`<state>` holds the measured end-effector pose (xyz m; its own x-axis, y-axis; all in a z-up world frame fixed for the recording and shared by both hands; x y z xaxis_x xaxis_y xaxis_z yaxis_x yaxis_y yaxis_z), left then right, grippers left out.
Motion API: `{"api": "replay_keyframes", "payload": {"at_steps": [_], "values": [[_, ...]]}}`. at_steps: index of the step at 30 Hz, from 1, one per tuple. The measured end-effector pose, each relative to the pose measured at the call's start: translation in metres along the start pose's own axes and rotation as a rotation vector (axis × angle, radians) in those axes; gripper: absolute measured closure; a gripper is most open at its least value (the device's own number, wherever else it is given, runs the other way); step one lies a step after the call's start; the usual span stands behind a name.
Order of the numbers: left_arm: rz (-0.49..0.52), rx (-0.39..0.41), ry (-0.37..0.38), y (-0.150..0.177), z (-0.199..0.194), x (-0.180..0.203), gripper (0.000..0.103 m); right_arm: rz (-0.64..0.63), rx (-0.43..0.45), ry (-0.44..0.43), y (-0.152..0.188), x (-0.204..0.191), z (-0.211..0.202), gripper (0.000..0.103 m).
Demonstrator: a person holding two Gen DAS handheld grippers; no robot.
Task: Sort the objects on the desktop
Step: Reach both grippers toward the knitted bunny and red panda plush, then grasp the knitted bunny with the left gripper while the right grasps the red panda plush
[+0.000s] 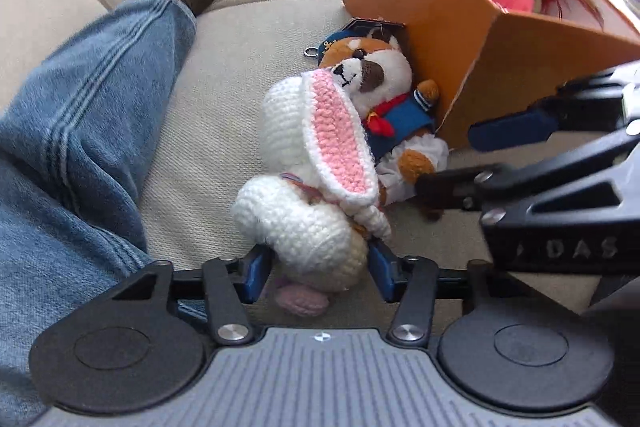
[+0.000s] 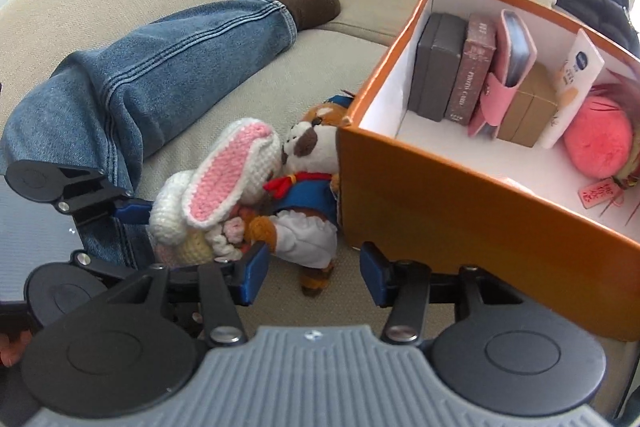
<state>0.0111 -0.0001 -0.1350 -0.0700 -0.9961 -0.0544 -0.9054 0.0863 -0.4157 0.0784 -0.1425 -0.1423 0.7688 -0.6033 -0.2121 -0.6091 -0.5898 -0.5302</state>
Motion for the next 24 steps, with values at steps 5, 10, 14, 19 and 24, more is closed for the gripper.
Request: {"api": "replay_keyframes", "payload": {"at_steps": [5,10,14,19,24], "values": [[-0.069,0.030,0.039,-0.001,-0.009,-0.013,0.048,0.024,-0.013,-0.022,-0.006,-0.001,0.010,0.049],[-0.081,0.068,-0.001,-0.004,-0.021,-0.023,0.047,0.117,-0.052,-0.072,-0.012,0.003,0.021,0.049],[-0.101,0.087,-0.002,-0.006,-0.026,-0.033,0.047,0.167,-0.069,-0.077,-0.015,0.004,0.029,0.048],[-0.117,0.121,-0.015,-0.008,-0.029,-0.042,0.049,0.225,-0.085,-0.080,-0.017,0.003,0.037,0.044],[-0.188,0.138,0.019,-0.008,-0.034,-0.057,0.056,0.201,-0.074,-0.065,-0.013,0.001,0.036,0.057]]}}
Point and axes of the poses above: each gripper's, at about its wrist camera, not at the fingertips, and z roughly the way its jaws point, x to its right, y to its underside, the point moved 4 cm from there along z, roughly the way its jaws point, and after that the axes turned 4 degrees about z, right-handed, at the moved point
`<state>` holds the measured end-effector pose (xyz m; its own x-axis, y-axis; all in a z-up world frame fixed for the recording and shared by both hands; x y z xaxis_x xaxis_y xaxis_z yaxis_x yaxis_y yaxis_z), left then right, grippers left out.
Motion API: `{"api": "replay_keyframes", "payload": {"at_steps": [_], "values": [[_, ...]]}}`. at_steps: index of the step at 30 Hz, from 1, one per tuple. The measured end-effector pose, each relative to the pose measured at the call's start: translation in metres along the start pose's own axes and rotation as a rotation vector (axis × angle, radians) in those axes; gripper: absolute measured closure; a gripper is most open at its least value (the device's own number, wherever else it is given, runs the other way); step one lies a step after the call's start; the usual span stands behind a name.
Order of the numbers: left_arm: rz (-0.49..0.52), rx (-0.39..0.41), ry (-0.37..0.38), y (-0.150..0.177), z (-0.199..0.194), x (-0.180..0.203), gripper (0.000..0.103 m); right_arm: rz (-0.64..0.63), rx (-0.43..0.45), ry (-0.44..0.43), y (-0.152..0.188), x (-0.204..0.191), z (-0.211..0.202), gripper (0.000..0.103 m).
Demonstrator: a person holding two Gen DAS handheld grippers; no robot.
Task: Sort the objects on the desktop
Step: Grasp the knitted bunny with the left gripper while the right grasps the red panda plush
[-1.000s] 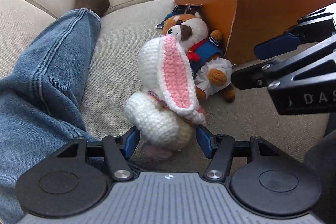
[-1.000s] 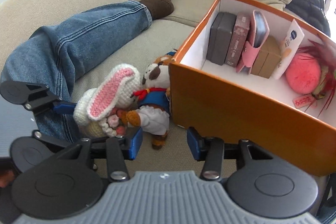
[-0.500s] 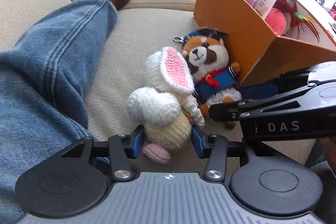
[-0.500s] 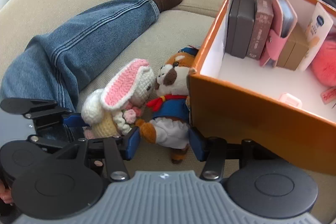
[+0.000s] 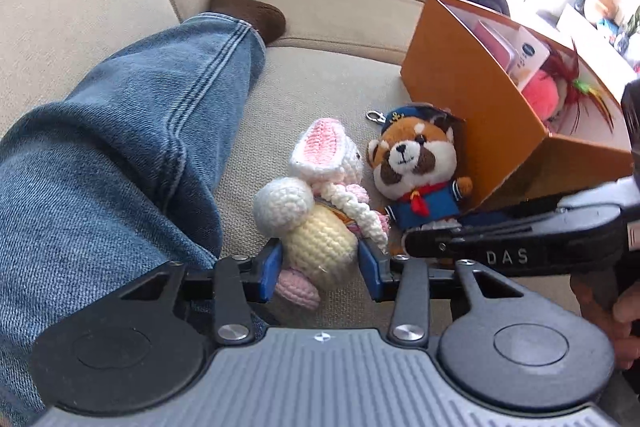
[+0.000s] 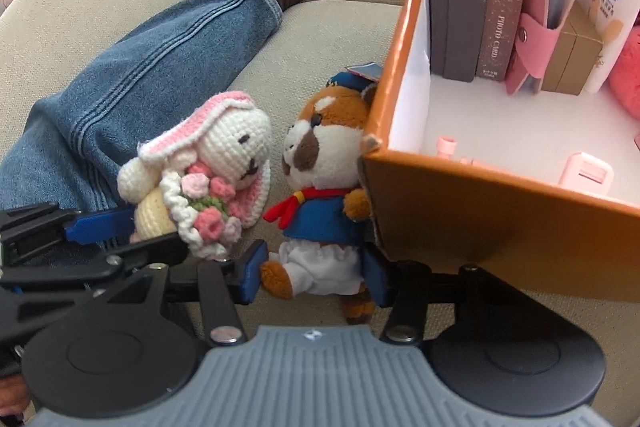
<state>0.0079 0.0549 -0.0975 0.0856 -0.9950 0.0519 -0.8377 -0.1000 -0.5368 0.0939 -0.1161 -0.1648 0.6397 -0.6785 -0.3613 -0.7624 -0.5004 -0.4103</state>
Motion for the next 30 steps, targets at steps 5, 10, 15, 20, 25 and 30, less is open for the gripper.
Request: {"api": "replay_keyframes", "payload": {"at_steps": [5,10,15,20,25,30], "values": [[-0.019,0.021,-0.036,-0.006,-0.002,0.000,0.060,-0.122,-0.008,-0.002,0.010,-0.010,-0.009,0.063],[-0.017,0.019,-0.066,-0.005,-0.008,-0.004,0.064,-0.230,-0.050,0.026,0.032,-0.015,-0.016,0.064],[-0.015,0.020,-0.067,-0.006,-0.011,-0.005,0.064,-0.256,-0.061,0.061,0.036,-0.007,-0.025,0.061],[-0.022,0.024,-0.055,-0.006,-0.012,-0.005,0.064,-0.228,-0.027,0.032,0.032,-0.004,-0.040,0.053],[-0.013,0.026,-0.048,-0.007,-0.011,-0.003,0.064,-0.185,0.005,-0.027,0.022,-0.006,-0.050,0.044],[0.053,0.007,-0.077,-0.007,-0.006,0.005,0.064,-0.178,0.010,0.038,0.015,-0.007,-0.034,0.044]]}}
Point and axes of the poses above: each gripper's, at about its wrist camera, not at the fingertips, and z roughly the way its jaws point, x to its right, y to its underside, the point moved 4 cm from there along z, roughly the way its jaws point, and after that the axes turned 4 degrees about z, right-handed, at the moved point
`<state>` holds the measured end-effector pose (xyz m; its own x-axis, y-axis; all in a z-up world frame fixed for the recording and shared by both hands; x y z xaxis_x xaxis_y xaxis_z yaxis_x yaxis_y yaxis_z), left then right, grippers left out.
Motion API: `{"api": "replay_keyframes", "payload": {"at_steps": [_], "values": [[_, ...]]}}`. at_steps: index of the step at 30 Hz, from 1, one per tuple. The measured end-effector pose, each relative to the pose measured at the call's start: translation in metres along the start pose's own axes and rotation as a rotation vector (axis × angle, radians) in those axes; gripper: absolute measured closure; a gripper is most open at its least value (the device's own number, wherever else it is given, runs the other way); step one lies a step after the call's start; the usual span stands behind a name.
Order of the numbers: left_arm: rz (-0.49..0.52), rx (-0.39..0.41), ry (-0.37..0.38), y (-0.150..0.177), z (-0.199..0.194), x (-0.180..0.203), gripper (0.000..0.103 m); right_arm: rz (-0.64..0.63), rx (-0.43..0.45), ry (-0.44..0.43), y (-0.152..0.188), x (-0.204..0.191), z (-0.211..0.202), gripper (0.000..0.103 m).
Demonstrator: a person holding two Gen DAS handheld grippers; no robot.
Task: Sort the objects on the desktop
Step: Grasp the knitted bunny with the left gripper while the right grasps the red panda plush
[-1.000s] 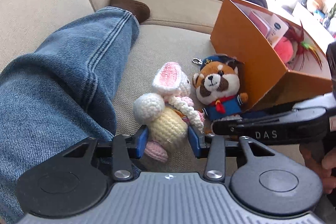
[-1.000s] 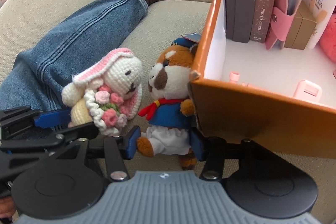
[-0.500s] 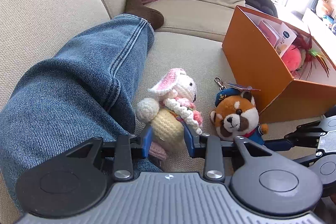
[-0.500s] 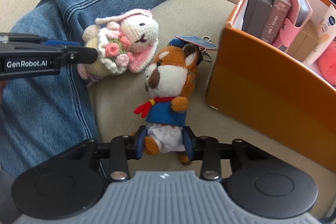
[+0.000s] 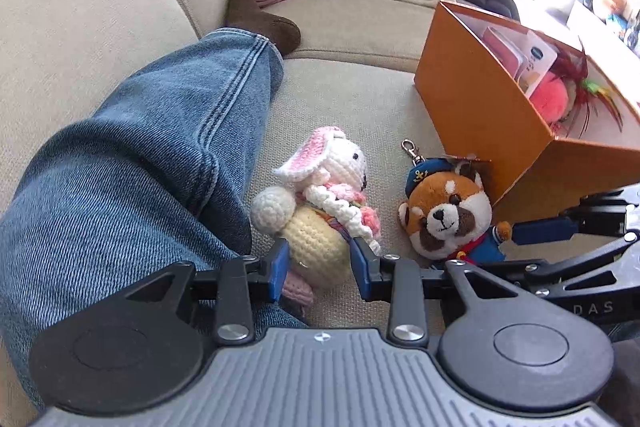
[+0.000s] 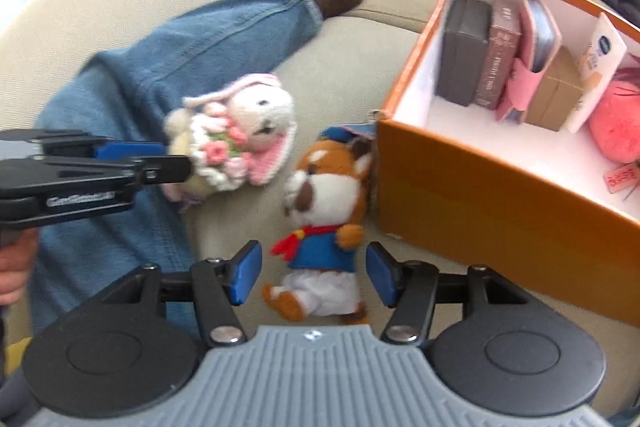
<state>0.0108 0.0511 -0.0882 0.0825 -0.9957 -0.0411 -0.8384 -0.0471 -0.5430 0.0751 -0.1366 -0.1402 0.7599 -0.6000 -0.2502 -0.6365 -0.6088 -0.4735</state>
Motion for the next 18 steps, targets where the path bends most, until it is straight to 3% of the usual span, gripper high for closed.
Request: {"api": "replay_keyframes", "payload": {"at_steps": [3,7,12,14,18], "values": [[0.068,-0.003,-0.032,-0.002,0.004,0.008,0.052,0.012,-0.014,-0.017,0.001,0.002,0.006,0.044],[0.109,-0.024,-0.017,-0.004,0.012,0.017,0.046,0.031,-0.034,-0.014,0.000,0.007,0.018,0.044],[0.193,-0.043,-0.006,-0.004,0.021,0.036,0.045,0.070,-0.056,-0.051,-0.001,0.011,0.030,0.046],[0.215,-0.057,-0.011,-0.003,0.027,0.040,0.044,0.068,-0.059,-0.062,-0.001,0.011,0.033,0.056],[0.149,-0.079,0.021,-0.002,0.031,0.035,0.051,0.057,-0.064,-0.078,0.002,0.010,0.034,0.064]]}}
Point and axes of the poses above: each gripper's, at about its wrist camera, not at the fingertips, and z roughly the way its jaws point, x to its right, y to its underside, the point moved 4 cm from there along z, roughly the way its jaws point, and after that the axes turned 4 degrees about z, right-handed, at the moved point
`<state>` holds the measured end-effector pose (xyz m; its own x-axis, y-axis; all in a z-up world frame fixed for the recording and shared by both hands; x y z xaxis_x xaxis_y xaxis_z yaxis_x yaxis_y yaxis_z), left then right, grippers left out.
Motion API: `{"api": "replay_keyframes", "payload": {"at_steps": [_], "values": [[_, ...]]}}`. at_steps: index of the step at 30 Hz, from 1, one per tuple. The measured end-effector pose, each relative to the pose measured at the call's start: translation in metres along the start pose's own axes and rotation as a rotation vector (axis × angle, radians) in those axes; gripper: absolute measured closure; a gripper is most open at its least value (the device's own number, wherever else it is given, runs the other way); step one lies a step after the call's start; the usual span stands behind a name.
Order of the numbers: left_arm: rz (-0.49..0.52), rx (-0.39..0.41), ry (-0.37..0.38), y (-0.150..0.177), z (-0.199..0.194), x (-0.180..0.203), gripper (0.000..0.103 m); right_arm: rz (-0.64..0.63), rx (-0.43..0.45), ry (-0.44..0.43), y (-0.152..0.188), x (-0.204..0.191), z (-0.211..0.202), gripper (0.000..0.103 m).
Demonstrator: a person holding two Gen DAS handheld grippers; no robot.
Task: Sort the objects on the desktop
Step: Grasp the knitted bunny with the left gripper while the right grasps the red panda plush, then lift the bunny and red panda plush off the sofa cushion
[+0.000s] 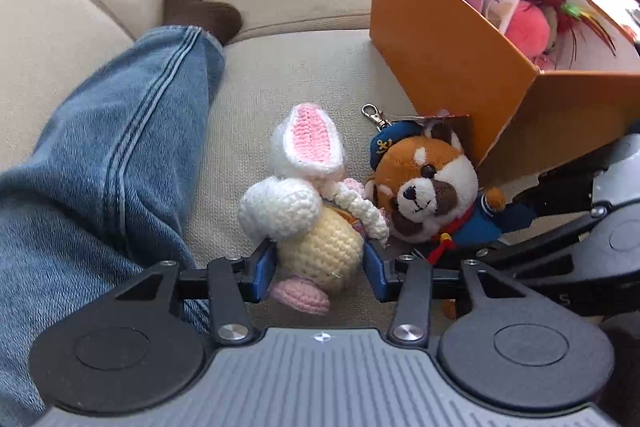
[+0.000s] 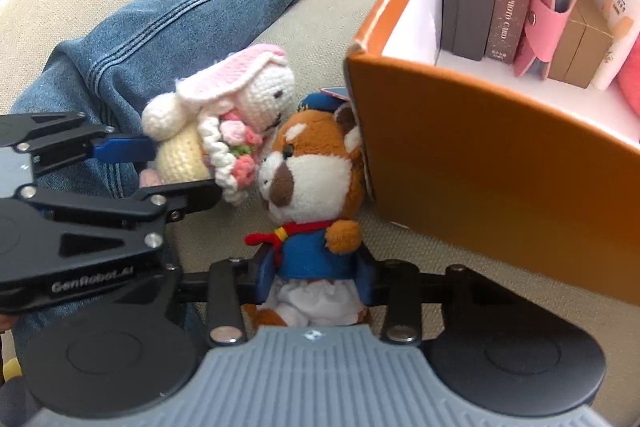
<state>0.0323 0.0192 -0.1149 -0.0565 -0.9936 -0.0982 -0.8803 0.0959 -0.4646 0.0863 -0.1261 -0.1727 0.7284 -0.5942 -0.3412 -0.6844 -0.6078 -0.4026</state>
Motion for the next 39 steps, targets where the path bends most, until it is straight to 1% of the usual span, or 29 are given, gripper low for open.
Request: {"api": "replay_keyframes", "payload": {"at_steps": [2,4,8,11,14,18,22,25,27,29,31,33,35,37,39], "values": [[-0.026,0.004,0.020,0.002,-0.003,-0.002,0.054,-0.020,0.003,0.002,0.003,-0.002,-0.005,0.065],[-0.057,0.001,0.054,0.003,-0.007,-0.003,0.057,-0.033,-0.006,0.012,0.006,-0.001,-0.008,0.065],[-0.099,-0.030,0.178,0.008,-0.020,0.002,0.057,-0.075,-0.023,0.023,0.015,0.000,-0.017,0.066],[-0.107,-0.064,0.249,0.015,-0.029,0.012,0.057,-0.109,-0.035,0.031,0.025,0.003,-0.029,0.066],[-0.144,-0.097,0.317,0.023,-0.033,0.019,0.058,-0.128,-0.045,0.050,0.033,0.005,-0.037,0.066],[-0.166,-0.135,0.415,0.033,-0.033,0.026,0.058,-0.105,-0.080,0.062,0.046,0.011,-0.041,0.067],[-0.170,-0.179,0.447,0.039,-0.023,0.032,0.057,-0.038,-0.100,0.060,0.058,0.022,-0.041,0.066],[-0.196,-0.176,0.407,0.039,-0.018,0.026,0.054,-0.001,-0.093,0.042,0.059,0.024,-0.040,0.066],[-0.183,-0.160,0.389,0.039,-0.024,0.026,0.052,0.005,-0.091,0.036,0.060,0.024,-0.040,0.066],[-0.152,-0.131,0.334,0.038,-0.030,0.026,0.050,0.012,-0.086,0.025,0.060,0.024,-0.040,0.066],[-0.126,-0.103,0.273,0.037,-0.036,0.027,0.042,0.014,-0.085,0.022,0.061,0.024,-0.040,0.067],[-0.102,-0.089,0.228,0.035,-0.039,0.029,0.040,0.028,-0.086,0.015,0.063,0.026,-0.041,0.067],[-0.055,-0.065,0.168,0.034,-0.044,0.032,0.038,0.055,-0.091,0.007,0.064,0.029,-0.042,0.067],[0.009,-0.037,0.090,0.034,-0.050,0.037,0.038,0.082,-0.096,-0.001,0.066,0.035,-0.044,0.067],[0.048,-0.004,0.019,0.033,-0.057,0.040,0.038,0.110,-0.102,-0.007,0.070,0.041,-0.049,0.066]]}}
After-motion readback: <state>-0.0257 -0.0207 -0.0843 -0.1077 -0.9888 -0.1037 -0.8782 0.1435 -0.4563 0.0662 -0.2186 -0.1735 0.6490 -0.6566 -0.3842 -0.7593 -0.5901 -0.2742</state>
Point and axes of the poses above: each gripper's, at about its wrist camera, not at the fingertips, and z roughly the way its jaws point, x to its right, y to its underside, the point moved 4 cm from there along z, roughly the way its jaws point, and after that the axes turned 4 degrees about z, right-handed, at the moved point
